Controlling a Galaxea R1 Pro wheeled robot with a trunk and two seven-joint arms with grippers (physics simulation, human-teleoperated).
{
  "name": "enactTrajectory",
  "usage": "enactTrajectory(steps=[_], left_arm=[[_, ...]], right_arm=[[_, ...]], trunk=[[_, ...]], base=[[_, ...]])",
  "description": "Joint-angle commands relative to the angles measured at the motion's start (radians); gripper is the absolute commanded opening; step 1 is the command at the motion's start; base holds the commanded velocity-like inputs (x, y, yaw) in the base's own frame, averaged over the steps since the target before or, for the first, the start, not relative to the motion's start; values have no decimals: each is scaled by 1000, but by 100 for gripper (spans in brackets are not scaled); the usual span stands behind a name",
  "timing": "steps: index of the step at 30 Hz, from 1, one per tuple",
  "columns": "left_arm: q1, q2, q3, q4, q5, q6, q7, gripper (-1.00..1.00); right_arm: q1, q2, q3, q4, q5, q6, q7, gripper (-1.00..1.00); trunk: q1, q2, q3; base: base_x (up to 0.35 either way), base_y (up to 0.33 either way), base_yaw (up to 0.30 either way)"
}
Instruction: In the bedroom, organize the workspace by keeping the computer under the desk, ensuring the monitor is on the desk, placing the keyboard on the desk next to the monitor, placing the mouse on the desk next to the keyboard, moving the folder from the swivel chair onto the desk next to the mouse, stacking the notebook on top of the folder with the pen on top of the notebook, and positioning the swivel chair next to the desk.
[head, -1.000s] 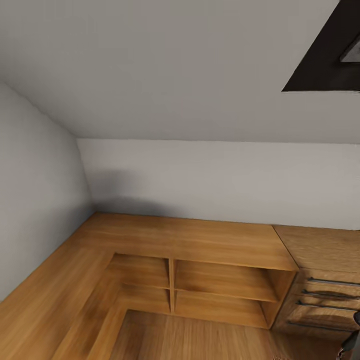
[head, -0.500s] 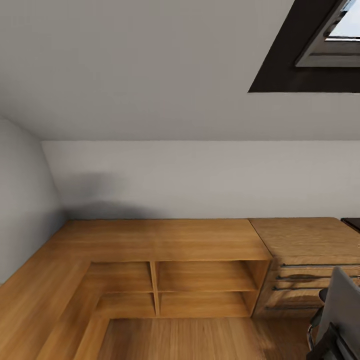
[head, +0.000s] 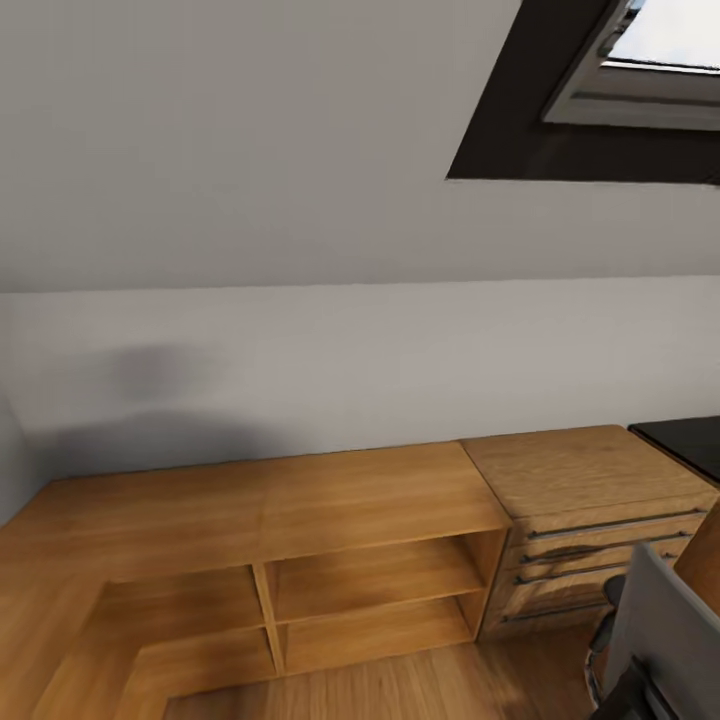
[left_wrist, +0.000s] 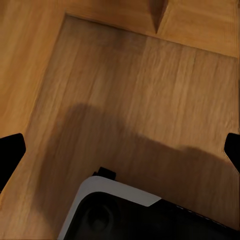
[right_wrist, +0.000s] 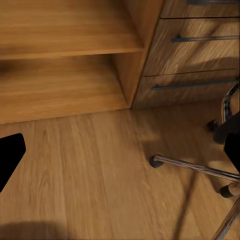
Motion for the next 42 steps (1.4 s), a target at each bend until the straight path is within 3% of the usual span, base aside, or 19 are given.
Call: enactTrajectory(steps=[1,19,35,42], left_arm=[[0,1,-9,-1,0,-2,10,100],[0,1,-9,0,1,-2,10,100],[0,1,-9,0,2,-2,8,100],[0,1,-9,0,2,-2,8,100]], right_arm=[[-1,0,9,1,-2,-2,-7,100],[-1,0,9,1,-2,-2,-7,100],[-1,0,2,0,-6,-6,-9,100],[-1,0,6,2,-4,-6,-9,100]], trunk=[[1,-2,-3],[1,-2,-29],[1,-2,-50],[1,-2,-59]], base=[[264,0,-180],[20,3,-134],[-253,91,-146],[-72,29,-139]])
